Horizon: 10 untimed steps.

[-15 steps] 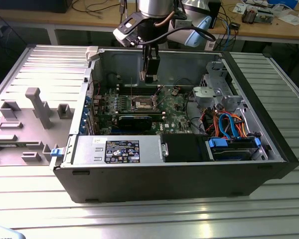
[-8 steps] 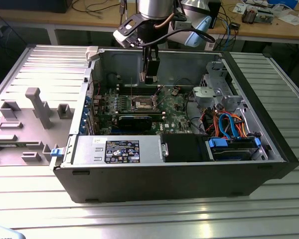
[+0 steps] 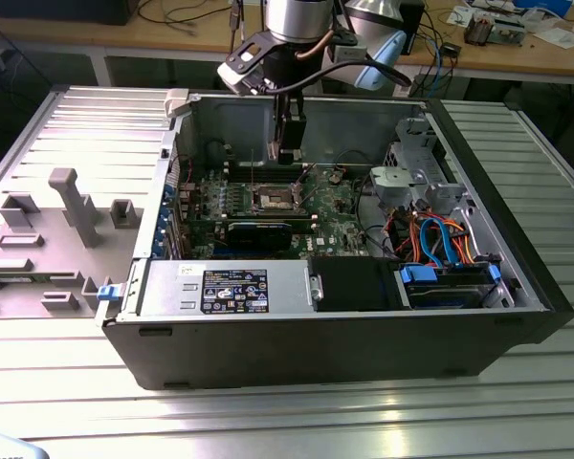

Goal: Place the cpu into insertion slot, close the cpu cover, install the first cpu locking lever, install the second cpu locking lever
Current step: 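Place the cpu into insertion slot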

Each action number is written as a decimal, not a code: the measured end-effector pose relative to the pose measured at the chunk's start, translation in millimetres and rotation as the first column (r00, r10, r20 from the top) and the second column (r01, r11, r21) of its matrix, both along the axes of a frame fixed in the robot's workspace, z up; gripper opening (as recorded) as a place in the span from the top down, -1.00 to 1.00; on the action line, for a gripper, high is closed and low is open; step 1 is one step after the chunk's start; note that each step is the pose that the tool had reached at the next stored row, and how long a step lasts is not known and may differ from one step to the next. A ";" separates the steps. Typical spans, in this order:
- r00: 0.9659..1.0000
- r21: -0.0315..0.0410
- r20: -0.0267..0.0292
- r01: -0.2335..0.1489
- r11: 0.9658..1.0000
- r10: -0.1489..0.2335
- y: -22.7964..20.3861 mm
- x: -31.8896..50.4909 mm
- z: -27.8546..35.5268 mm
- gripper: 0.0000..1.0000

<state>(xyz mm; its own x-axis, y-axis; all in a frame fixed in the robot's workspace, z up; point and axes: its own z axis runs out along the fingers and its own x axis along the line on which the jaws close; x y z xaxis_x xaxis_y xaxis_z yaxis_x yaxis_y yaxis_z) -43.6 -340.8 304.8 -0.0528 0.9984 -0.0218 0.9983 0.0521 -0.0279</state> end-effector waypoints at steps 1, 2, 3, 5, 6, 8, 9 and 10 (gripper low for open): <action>1.000 0.000 0.000 0.000 1.000 0.000 0.0 0.0 -0.3 -0.09; 1.000 0.000 0.000 0.000 1.000 0.000 0.0 0.0 -0.5 -0.09; 1.000 0.000 0.000 0.000 1.000 0.000 0.0 0.0 -0.6 -0.09; 1.000 0.000 0.000 0.000 1.000 0.000 0.0 0.0 -0.8 -0.09; 1.000 0.000 0.000 0.000 1.000 0.000 0.0 0.0 -1.0 -0.09; 1.000 0.000 0.000 0.000 1.000 0.000 0.0 0.0 -1.3 -0.09; 1.000 0.000 0.000 0.000 1.000 0.000 0.0 0.0 -1.5 -0.09; 1.000 0.000 0.000 0.000 1.000 0.000 0.0 0.0 -1.6 -0.09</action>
